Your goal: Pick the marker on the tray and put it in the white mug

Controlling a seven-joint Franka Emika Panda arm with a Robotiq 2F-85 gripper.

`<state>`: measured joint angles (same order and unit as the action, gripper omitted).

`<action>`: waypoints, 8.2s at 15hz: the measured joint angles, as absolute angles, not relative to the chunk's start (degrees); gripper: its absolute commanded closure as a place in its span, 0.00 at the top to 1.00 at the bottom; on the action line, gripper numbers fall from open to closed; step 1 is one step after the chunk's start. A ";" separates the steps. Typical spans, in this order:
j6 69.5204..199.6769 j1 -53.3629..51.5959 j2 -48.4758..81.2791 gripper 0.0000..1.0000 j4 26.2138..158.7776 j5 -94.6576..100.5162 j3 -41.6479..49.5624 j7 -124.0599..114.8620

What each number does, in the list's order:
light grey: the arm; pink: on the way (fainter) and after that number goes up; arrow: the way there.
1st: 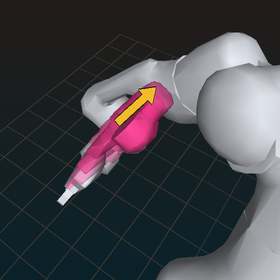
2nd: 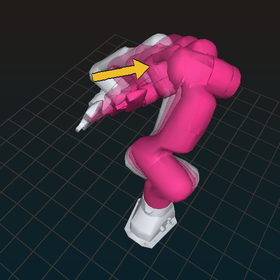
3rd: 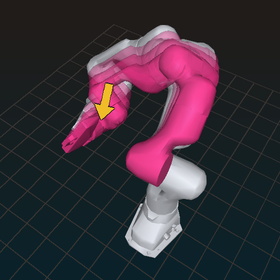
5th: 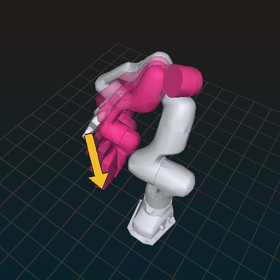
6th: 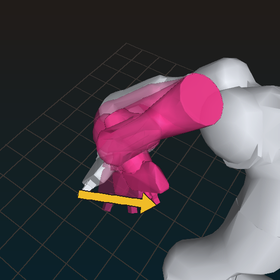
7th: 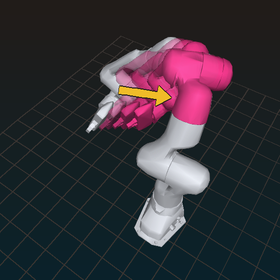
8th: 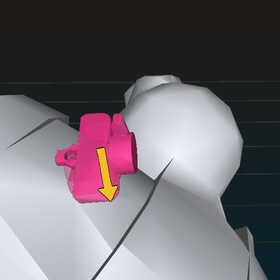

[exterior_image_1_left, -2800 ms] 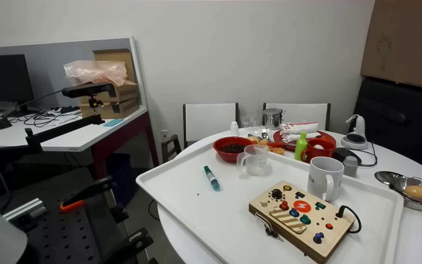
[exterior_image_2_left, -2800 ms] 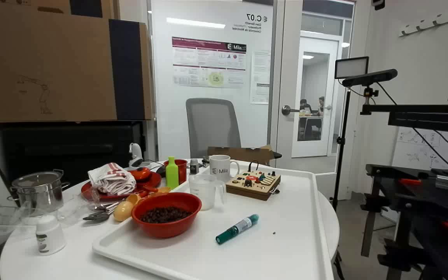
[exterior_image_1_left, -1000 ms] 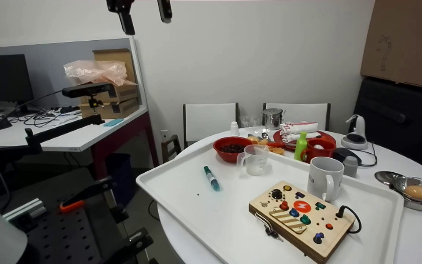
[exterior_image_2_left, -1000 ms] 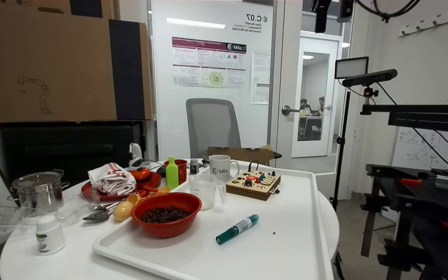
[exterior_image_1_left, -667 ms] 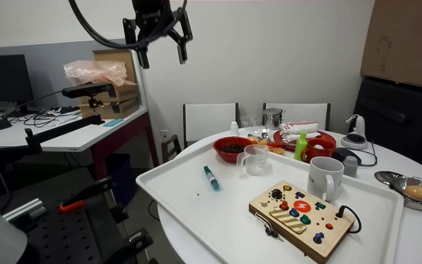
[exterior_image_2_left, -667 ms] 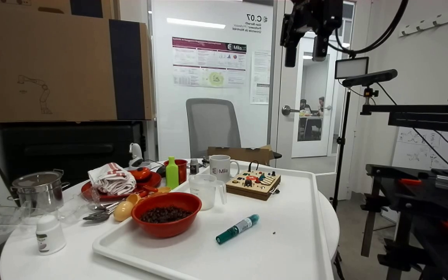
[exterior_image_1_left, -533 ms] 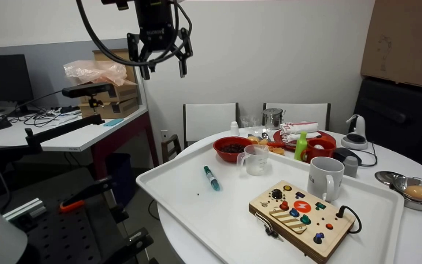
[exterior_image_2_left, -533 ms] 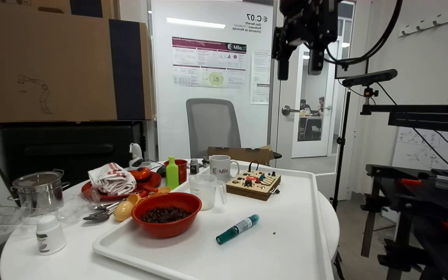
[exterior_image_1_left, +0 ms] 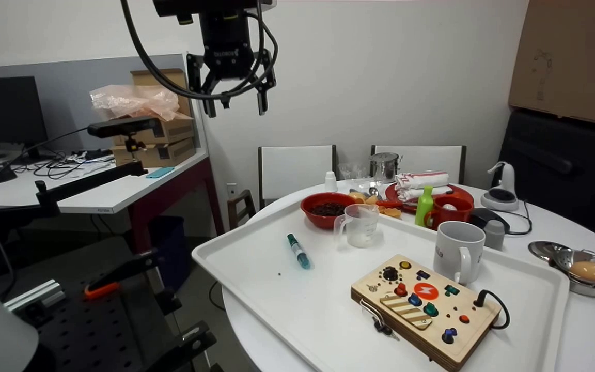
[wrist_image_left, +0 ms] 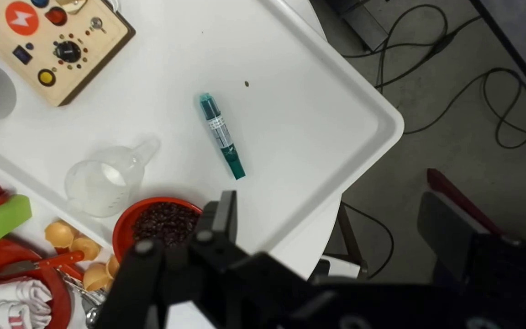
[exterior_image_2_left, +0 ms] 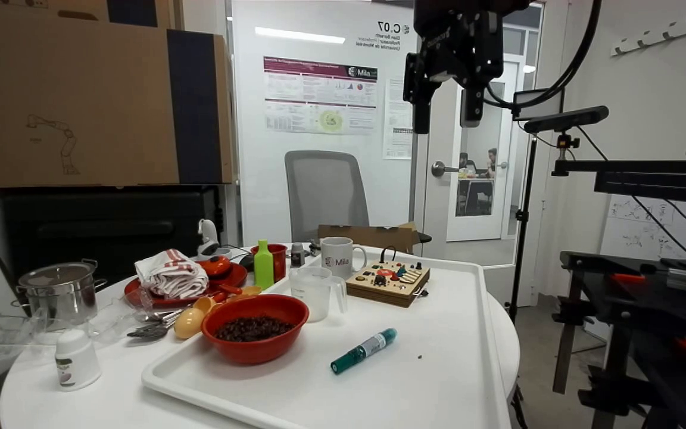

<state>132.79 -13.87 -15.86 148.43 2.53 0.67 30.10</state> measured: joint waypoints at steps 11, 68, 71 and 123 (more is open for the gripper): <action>155.10 -18.15 0.45 1.00 148.06 -9.50 -5.11 60.69; 161.65 -7.17 47.13 0.01 116.81 19.83 -3.94 35.03; 161.65 -7.18 47.13 0.05 116.73 20.74 -3.94 34.96; 198.32 20.14 38.89 0.05 115.75 9.56 -11.39 15.02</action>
